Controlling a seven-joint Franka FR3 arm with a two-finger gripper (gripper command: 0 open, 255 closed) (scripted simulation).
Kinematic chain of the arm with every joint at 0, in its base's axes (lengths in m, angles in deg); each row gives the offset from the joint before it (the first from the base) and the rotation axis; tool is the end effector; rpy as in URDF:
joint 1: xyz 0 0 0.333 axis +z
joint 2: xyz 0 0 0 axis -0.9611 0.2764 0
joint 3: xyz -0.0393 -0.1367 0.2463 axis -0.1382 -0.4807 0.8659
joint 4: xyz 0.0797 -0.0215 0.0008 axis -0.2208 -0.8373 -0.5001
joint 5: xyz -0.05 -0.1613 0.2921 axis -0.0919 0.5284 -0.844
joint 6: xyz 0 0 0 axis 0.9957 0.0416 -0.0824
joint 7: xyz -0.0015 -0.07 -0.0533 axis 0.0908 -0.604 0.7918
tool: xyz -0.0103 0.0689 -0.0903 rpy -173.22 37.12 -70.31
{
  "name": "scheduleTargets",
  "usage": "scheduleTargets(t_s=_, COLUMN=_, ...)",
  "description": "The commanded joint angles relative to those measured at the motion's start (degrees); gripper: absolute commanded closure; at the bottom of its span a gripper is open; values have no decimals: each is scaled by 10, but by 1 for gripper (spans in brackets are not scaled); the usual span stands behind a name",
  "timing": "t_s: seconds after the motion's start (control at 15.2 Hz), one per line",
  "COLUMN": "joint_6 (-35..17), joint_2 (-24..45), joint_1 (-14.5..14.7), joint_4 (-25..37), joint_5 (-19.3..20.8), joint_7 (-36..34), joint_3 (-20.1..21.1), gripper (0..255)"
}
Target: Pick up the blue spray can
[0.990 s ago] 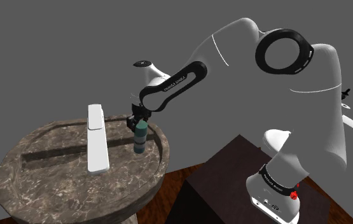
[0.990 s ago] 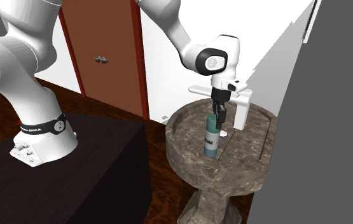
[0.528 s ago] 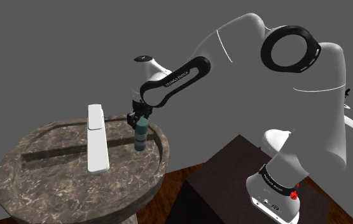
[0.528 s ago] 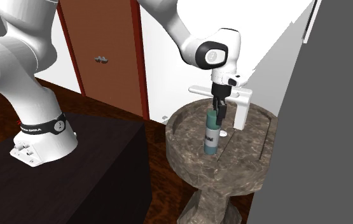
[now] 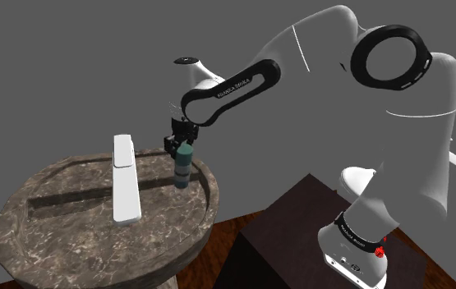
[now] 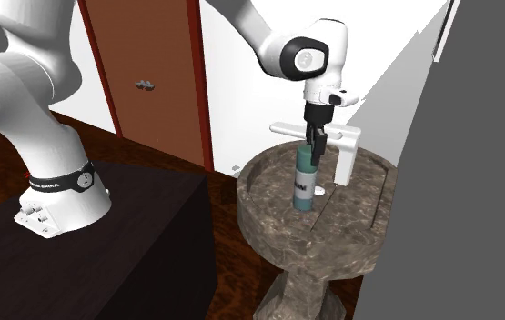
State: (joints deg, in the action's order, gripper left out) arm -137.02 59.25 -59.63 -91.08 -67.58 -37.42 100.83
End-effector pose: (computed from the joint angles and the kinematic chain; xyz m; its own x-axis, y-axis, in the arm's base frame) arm 0.5335 0.2490 0.2619 0.9821 0.1882 -0.0120 0.1885 -0.9815 0.0338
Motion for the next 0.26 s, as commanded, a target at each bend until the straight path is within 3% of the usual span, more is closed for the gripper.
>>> scheduleTargets(t_s=0.0, joint_6=11, joint_2=-10, joint_1=-2, joint_4=1, joint_5=-3, joint_7=3, joint_3=2, gripper=255)
scheduleTargets(t_s=0.2, joint_6=17, joint_2=-16, joint_1=-3, joint_4=3, joint_5=-5, joint_7=4, joint_3=3, gripper=255)
